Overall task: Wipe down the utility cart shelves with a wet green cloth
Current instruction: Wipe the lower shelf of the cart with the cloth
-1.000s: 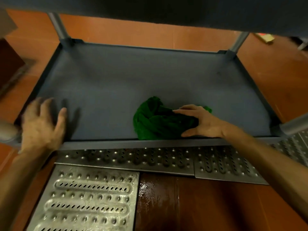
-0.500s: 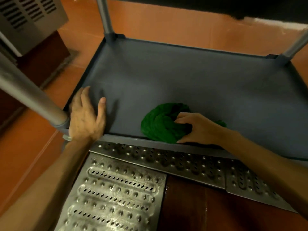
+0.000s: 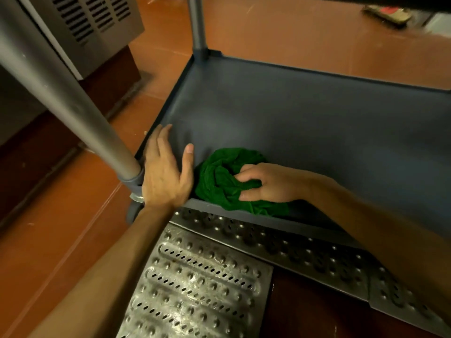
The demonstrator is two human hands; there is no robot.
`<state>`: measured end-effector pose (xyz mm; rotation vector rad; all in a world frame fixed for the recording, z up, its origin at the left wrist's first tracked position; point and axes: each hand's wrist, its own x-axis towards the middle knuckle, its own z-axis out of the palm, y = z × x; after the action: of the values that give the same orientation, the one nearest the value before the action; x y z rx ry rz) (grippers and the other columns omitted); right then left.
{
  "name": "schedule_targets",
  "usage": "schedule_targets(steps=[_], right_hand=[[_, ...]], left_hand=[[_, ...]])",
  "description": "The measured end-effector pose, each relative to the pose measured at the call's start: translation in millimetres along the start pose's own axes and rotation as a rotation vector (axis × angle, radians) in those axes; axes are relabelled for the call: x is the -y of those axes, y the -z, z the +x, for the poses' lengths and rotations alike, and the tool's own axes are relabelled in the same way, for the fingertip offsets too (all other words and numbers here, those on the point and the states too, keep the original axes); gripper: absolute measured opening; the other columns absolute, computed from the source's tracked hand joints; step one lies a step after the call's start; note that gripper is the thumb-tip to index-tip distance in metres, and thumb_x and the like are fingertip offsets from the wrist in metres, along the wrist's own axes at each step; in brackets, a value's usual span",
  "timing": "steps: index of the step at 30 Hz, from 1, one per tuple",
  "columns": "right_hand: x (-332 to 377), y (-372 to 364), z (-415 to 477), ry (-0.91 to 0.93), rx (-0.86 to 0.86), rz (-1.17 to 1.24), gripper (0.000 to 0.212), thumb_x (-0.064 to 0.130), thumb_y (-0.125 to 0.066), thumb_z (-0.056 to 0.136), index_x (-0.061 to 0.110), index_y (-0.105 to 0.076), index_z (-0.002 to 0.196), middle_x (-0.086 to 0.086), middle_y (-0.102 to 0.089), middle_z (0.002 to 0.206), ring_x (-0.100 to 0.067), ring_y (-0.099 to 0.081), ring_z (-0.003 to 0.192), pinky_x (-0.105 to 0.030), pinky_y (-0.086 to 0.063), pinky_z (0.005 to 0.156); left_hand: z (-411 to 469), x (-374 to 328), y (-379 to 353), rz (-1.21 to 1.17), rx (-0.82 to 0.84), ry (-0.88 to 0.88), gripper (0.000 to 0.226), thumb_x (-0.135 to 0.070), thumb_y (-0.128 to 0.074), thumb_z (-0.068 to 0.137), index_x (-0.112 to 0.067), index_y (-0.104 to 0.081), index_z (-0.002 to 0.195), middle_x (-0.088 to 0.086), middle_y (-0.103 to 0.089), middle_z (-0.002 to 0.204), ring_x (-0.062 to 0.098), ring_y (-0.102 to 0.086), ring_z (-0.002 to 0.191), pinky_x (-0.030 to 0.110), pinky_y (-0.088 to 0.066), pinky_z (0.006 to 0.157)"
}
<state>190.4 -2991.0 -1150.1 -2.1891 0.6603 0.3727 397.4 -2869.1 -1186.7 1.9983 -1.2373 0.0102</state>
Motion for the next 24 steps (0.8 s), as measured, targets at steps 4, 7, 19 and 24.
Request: schedule_targets(steps=[4, 7, 19, 24], right_hand=[[16, -6, 20, 0.048, -0.159, -0.03, 0.051, 0.036, -0.079, 0.08, 0.022, -0.063, 0.127, 0.011, -0.058, 0.118, -0.006, -0.052, 0.112, -0.03, -0.04, 0.103], [37, -10, 35, 0.095, -0.2, 0.003, 0.028, 0.024, -0.081, 0.078, 0.037, -0.058, 0.087, 0.017, -0.058, 0.101, -0.004, -0.056, 0.103, -0.028, -0.045, 0.095], [68, 4, 104, 0.107, -0.515, -0.163, 0.019, 0.02, -0.06, 0.077, 0.026, -0.066, 0.094, 0.004, -0.053, 0.093, -0.017, -0.051, 0.091, -0.036, -0.05, 0.08], [79, 25, 154, -0.075, -0.638, -0.305, 0.046, 0.018, -0.065, 0.075, 0.014, -0.06, 0.12, -0.008, -0.053, 0.118, -0.029, -0.049, 0.111, -0.036, -0.042, 0.092]], left_hand=[[0, 1, 0, -0.004, 0.015, -0.002, 0.073, -0.063, -0.027, 0.1, -0.012, -0.028, 0.152, 0.015, -0.031, 0.158, 0.026, -0.029, 0.147, 0.046, -0.028, 0.118], [1, 1, 1, -0.011, 0.013, 0.011, 0.076, -0.066, -0.029, 0.098, -0.012, -0.028, 0.153, 0.015, -0.029, 0.159, 0.027, -0.027, 0.148, 0.046, -0.028, 0.119], [3, -8, 4, -0.003, 0.026, 0.123, 0.091, -0.08, -0.027, 0.089, -0.02, -0.016, 0.156, 0.016, -0.016, 0.163, 0.03, -0.019, 0.151, 0.045, -0.025, 0.121], [2, -7, 2, 0.027, 0.044, 0.11, 0.092, -0.077, -0.032, 0.089, -0.021, -0.01, 0.158, 0.015, -0.01, 0.165, 0.029, -0.014, 0.152, 0.042, -0.019, 0.122]])
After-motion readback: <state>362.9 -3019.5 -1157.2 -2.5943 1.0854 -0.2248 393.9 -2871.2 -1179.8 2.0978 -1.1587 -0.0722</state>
